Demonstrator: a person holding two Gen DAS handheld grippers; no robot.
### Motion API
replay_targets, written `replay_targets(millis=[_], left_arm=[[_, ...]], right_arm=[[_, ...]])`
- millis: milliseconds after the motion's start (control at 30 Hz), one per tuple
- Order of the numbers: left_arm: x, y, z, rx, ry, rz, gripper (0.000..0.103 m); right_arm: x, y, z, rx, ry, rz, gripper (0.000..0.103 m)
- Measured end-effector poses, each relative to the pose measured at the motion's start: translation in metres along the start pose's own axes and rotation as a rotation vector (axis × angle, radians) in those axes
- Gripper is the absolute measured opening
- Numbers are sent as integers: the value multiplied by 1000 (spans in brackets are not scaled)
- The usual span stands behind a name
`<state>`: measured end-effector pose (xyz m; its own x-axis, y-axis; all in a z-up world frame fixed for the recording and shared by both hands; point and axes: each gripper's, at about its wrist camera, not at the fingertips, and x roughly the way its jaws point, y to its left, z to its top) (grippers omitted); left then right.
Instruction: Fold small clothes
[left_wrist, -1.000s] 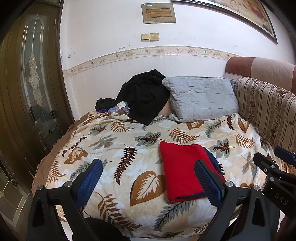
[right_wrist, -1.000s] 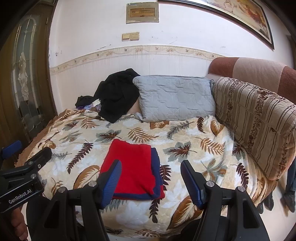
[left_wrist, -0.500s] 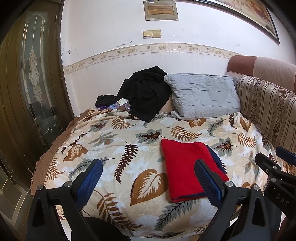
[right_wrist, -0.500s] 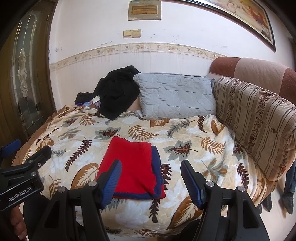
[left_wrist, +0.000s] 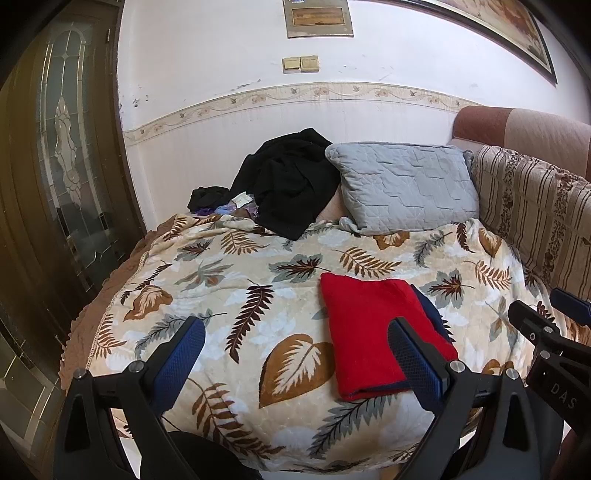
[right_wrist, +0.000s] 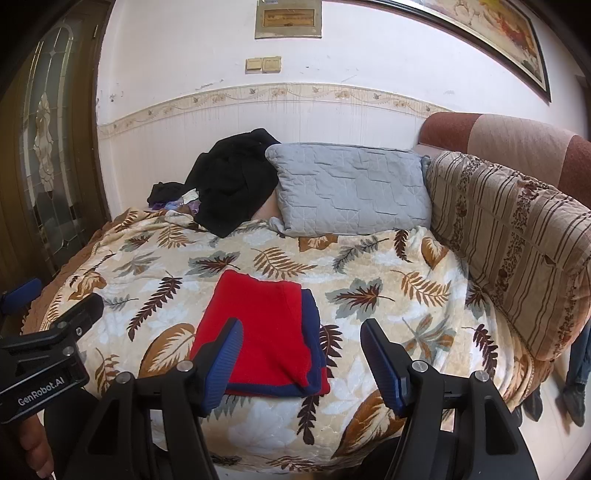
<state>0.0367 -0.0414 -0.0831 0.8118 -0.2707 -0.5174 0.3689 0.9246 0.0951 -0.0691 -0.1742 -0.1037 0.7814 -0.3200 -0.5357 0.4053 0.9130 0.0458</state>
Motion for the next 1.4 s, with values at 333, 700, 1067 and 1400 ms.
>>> replay_targets(millis=[333,700,1067,1400], left_arm=[[0,-1,0,6,-2,3,99],[-1,-6,0,17,-1,3,99],[1,-2,-2,11,2,5,99],[2,1,0,4,0,3,99]], right_arm=[[1,-3,0,7,-3,2,70],[2,-10,-3,19,-5,-1,70],[1,-6,-2,6,-4,-1,70],[1,0,1,-5,-4,-1,70]])
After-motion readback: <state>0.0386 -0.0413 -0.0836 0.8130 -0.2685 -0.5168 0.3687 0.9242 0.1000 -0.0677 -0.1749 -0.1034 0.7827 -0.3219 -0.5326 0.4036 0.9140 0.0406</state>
